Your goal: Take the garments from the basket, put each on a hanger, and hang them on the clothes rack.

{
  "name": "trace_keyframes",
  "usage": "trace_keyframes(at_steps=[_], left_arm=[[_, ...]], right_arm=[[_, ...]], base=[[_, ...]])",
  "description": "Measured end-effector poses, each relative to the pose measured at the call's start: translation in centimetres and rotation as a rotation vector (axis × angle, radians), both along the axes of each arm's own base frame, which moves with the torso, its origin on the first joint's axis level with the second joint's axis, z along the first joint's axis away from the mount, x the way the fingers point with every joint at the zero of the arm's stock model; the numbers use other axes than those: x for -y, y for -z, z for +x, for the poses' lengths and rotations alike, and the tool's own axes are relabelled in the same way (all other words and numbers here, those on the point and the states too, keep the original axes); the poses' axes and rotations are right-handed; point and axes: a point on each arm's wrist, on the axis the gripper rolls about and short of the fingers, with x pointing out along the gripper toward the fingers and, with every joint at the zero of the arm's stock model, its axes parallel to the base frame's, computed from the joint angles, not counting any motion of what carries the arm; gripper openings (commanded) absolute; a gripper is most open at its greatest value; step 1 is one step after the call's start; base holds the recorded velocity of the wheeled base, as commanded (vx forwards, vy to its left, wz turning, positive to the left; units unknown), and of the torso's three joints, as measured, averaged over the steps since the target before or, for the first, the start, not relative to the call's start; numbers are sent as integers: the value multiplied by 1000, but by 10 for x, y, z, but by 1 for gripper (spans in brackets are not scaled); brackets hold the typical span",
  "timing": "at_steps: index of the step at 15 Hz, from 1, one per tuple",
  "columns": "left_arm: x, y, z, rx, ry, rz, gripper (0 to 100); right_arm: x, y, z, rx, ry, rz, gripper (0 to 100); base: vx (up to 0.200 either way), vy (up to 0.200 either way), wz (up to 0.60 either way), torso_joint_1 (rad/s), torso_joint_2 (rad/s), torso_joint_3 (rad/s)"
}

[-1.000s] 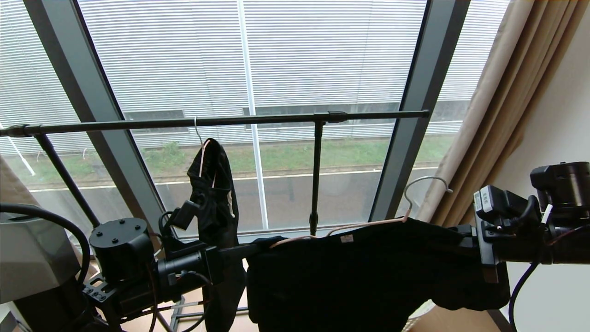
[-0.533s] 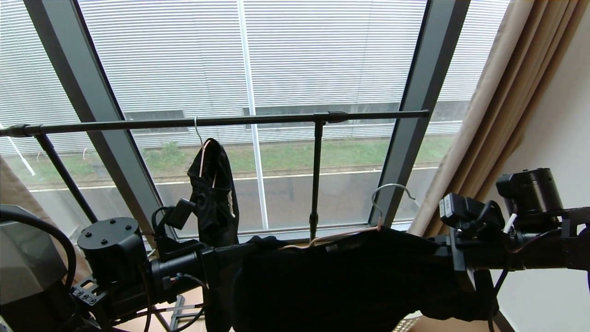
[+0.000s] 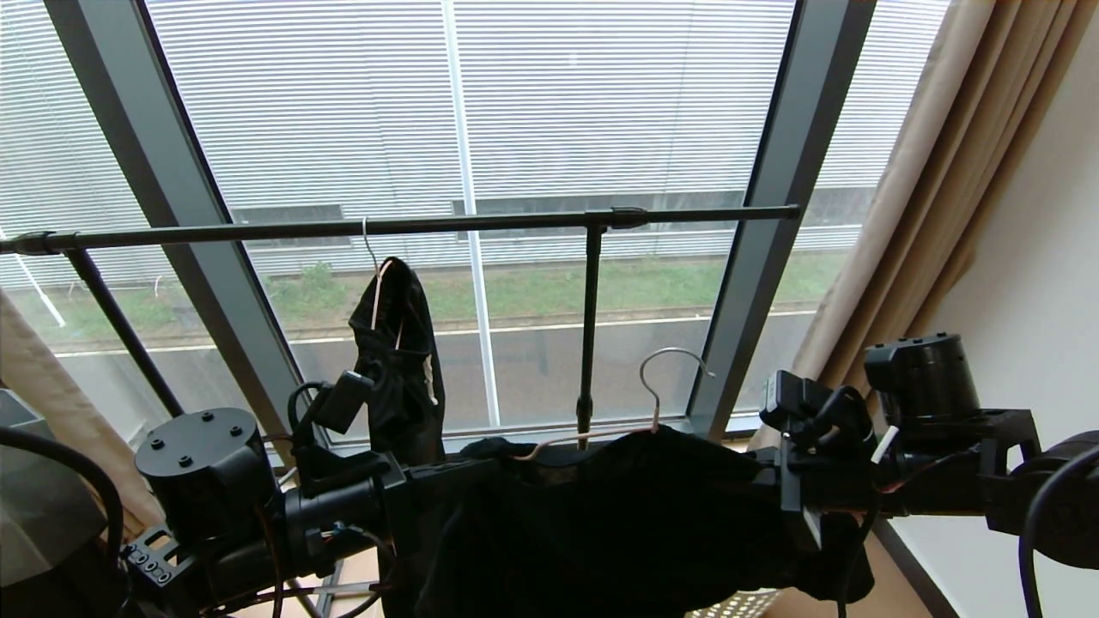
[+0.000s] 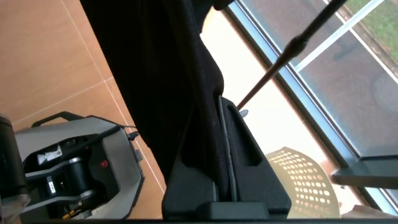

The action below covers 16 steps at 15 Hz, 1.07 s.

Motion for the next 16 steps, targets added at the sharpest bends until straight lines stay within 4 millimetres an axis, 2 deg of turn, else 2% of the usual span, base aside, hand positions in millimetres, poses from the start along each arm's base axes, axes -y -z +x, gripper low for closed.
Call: trace_keyframes(at_steps=[3,8,10,12,16], left_arm=[[-4,-1,2,19,-15,6,0],[-15,-9,10,104,-64,29,0],[-21,-7,9,122,-68,129,0],[-23,-14,10,148,-125,161,0],[-14,-27,-1,202,-99,142,0]], right_arm=[[-1,8,-5,-13,-27,-2,0],[7,7,-8,-9,-101,51,0],[10,5,-8,-13,-122,83,0],[13,5,-7,-19,-123,95,0],[-6,14,-7,-60,-142,71,0]], base=[[0,0,0,0,0,0],[0,0,0,0,0,0],[0,0,0,0,0,0],[0,0,0,0,0,0],[0,0,0,0,0,0]])
